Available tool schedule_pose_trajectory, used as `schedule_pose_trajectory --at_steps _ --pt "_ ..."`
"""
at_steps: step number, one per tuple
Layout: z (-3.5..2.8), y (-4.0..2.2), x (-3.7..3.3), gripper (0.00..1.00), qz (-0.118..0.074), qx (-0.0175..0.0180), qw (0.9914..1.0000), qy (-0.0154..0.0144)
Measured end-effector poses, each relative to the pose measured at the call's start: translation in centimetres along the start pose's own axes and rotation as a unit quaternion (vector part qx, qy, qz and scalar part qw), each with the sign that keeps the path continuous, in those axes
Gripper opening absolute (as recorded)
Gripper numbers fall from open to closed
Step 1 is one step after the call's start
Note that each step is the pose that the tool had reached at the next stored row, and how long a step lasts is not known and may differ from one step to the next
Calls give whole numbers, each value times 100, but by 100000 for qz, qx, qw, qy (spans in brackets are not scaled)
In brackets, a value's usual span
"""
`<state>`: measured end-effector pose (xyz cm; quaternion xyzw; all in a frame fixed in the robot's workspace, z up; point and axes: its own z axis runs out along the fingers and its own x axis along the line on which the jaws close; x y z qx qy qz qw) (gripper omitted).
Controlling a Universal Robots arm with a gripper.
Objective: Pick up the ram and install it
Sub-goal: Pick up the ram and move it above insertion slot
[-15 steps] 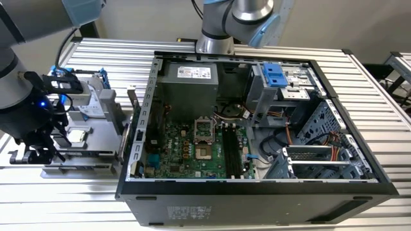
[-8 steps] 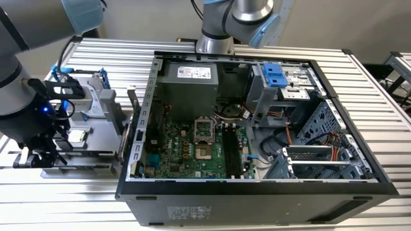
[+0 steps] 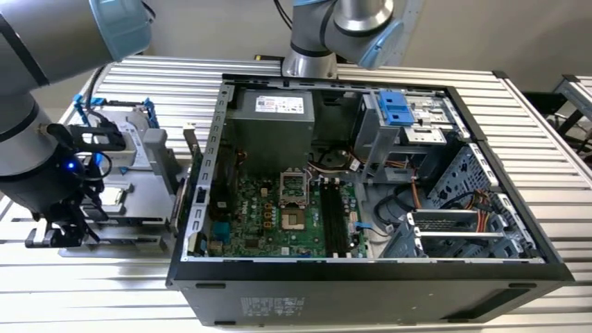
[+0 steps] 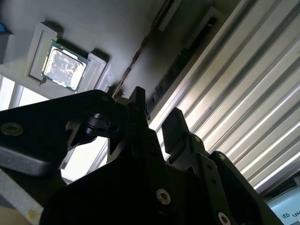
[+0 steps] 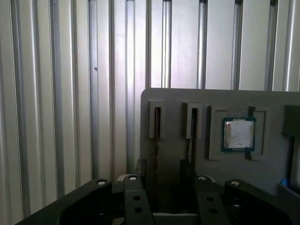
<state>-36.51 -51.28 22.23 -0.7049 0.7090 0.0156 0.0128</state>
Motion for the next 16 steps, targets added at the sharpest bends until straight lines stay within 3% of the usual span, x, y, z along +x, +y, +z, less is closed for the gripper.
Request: schedule_pose_trajectory --at_steps 11,16 --pt "194 0 17 100 201 -12 100000 -1" --pt "255 2 20 100 1219 -23 99993 -8"
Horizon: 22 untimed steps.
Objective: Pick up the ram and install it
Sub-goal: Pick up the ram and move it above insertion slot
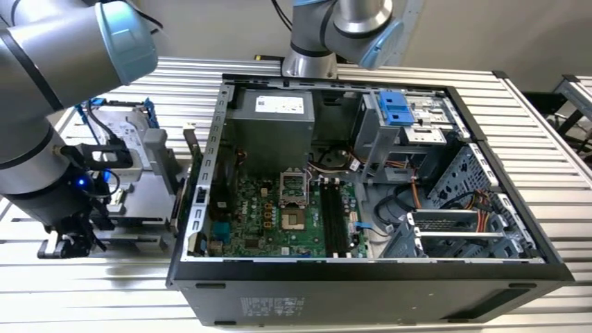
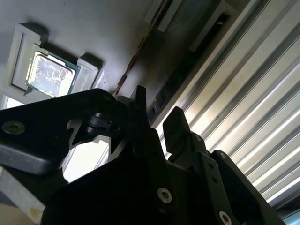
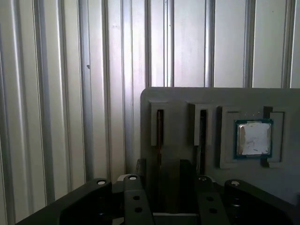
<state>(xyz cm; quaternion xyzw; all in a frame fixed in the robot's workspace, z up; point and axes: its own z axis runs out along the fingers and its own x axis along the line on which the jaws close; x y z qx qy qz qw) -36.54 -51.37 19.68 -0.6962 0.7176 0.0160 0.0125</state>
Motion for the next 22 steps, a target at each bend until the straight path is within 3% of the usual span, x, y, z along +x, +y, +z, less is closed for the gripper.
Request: schedule_pose_trajectory --at_steps 22 --pt "21 1 -19 100 -511 18 99999 4"
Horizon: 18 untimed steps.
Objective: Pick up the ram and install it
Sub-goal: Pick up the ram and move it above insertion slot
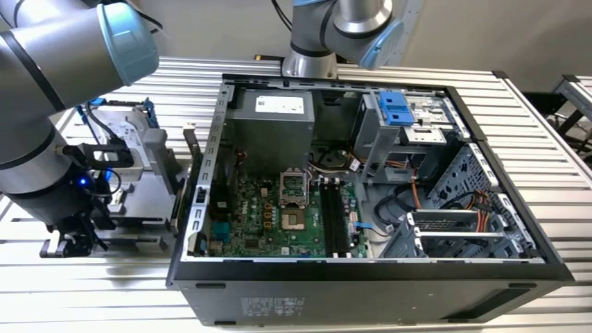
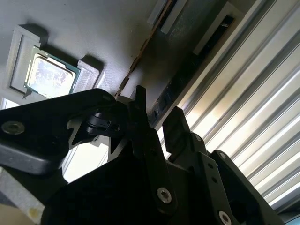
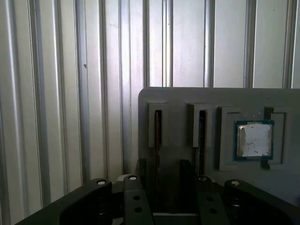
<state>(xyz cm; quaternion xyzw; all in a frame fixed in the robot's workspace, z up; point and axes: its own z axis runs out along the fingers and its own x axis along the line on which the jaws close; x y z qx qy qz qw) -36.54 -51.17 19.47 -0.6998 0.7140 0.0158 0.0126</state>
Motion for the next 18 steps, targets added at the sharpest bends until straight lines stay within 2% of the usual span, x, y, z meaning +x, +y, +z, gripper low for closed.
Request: schedule_pose_trajectory --at_steps 9,12,17,18 --pt "0 0 0 100 -120 -5 100000 0" --pt "0 0 0 100 -840 -33 99996 4" --pt "0 0 0 100 -1002 -42 99995 13" --pt "0 0 0 0 -1022 -45 99995 12"
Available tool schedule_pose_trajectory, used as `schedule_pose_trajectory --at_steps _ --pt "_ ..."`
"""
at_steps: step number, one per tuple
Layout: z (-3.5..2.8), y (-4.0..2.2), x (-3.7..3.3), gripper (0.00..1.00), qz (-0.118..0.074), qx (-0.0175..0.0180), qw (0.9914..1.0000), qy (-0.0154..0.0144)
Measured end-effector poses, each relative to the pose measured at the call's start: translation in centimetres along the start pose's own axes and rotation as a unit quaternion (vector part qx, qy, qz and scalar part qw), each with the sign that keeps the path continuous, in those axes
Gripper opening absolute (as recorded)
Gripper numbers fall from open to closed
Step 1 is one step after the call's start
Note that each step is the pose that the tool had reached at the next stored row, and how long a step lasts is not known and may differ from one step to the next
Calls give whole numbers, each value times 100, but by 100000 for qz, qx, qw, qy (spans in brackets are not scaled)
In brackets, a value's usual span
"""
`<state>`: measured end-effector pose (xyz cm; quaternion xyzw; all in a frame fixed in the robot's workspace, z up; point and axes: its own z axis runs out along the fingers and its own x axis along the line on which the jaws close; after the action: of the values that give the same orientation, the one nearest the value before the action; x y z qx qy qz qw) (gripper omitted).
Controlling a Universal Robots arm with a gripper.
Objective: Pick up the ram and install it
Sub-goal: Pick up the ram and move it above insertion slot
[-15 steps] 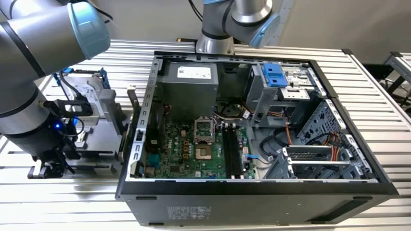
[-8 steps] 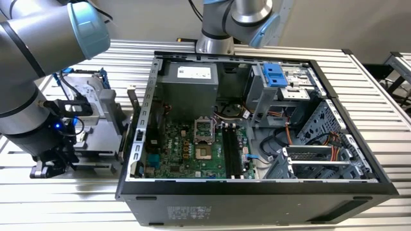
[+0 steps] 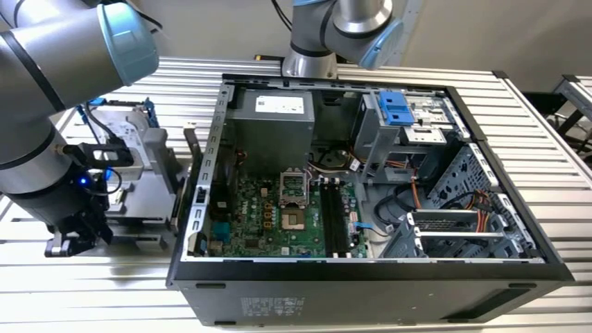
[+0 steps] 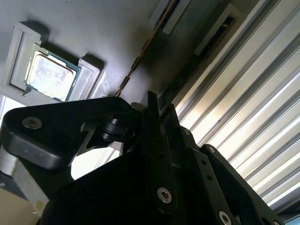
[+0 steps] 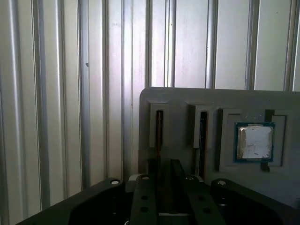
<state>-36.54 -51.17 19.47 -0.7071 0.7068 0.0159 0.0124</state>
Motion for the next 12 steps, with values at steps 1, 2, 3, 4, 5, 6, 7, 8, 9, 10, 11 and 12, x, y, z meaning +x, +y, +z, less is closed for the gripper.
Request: schedule_pose_trajectory --at_steps 1,2,3,4,5,6,7,8,9,10,11,12 --pt "0 0 0 0 -14 0 100000 -7" --pt "0 0 0 0 -33 0 100000 -6" --pt "0 0 0 0 -51 0 100000 -8" --pt "0 0 0 0 -68 2 100000 -8" --pt "0 0 0 0 -84 0 100000 -5" --pt "0 0 0 0 -103 1 100000 -5" --pt "0 0 0 0 -122 -2 100000 -2" --pt "0 0 0 0 -136 -1 100000 -4" --pt "0 0 0 0 -157 -2 100000 -8" --pt "0 0 0 0 -173 -1 100000 -8" --pt "0 0 0 0 -188 -3 100000 -6" --pt "0 0 0 0 -206 -5 100000 -7"
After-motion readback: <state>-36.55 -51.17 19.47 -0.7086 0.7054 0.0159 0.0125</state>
